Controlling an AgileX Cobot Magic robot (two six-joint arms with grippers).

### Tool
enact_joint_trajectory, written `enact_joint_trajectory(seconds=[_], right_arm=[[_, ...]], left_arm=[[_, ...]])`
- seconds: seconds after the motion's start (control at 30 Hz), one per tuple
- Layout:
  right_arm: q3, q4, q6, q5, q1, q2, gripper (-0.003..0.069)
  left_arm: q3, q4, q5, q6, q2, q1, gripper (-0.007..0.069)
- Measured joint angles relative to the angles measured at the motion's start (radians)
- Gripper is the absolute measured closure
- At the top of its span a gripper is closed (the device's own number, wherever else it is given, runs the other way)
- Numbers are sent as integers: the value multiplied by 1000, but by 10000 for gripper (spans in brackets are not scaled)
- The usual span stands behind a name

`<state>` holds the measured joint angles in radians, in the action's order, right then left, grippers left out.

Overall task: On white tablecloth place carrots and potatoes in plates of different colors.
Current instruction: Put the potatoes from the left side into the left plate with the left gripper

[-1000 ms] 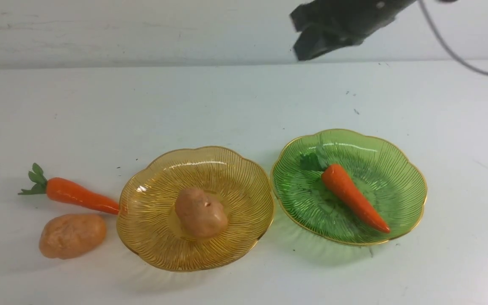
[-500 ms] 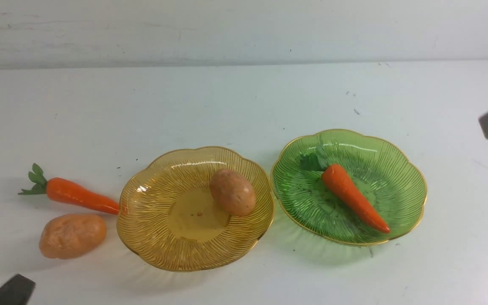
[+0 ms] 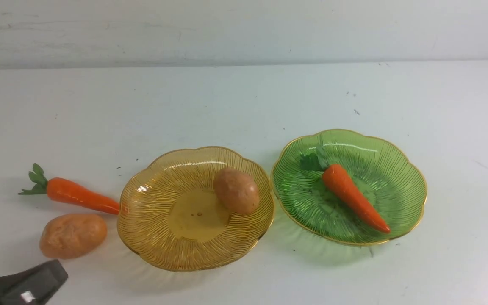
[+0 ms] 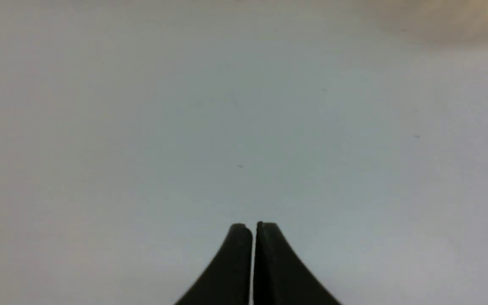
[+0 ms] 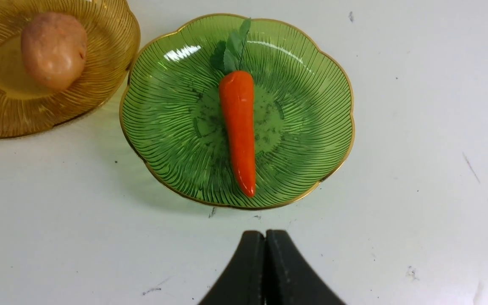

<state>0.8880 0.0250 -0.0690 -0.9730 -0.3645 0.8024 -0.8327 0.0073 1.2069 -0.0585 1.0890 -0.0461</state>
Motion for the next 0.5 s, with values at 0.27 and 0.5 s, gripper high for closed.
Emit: enact_joint_trajectory(seconds=[0.27, 0.5], right_arm=[[0, 0, 0, -8, 0, 0, 674], [-1, 0, 0, -8, 0, 0, 674]], left_arm=[[-114, 49, -70, 3, 264, 0, 482], [-115, 71, -314, 44, 377, 0, 109]])
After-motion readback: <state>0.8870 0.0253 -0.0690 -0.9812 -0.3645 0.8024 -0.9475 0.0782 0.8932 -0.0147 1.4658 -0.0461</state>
